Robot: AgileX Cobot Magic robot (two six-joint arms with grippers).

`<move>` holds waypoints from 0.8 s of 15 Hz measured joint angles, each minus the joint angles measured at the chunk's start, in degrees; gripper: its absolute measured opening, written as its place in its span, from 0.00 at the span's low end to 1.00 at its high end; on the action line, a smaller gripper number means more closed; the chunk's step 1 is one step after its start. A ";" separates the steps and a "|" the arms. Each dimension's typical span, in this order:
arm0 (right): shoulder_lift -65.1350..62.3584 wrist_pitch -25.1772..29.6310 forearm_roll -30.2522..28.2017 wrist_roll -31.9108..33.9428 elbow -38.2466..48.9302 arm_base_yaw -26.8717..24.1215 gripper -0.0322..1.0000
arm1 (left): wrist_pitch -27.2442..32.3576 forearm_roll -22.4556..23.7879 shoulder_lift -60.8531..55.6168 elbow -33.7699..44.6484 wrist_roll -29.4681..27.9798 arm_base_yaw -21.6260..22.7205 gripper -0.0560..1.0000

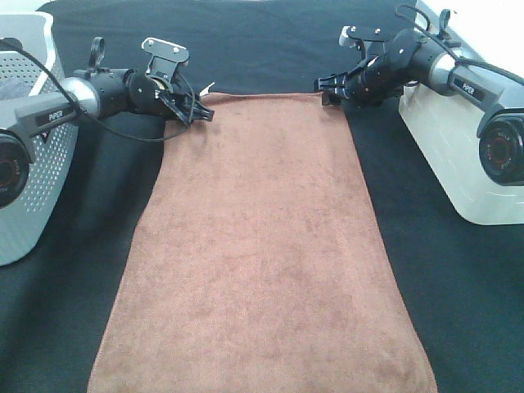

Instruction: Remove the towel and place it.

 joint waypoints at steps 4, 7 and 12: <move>-0.06 0.17 0.00 -0.23 0.00 -0.06 0.62 | 0.97 2.35 0.00 -0.11 -0.57 1.43 0.51; -0.29 0.97 0.00 -1.03 0.00 -0.11 0.62 | 2.23 2.46 -0.52 -0.40 -2.75 1.55 0.51; -8.82 3.44 -0.06 -2.75 0.00 -0.11 0.62 | 5.90 0.86 -8.54 0.00 -4.70 2.29 0.51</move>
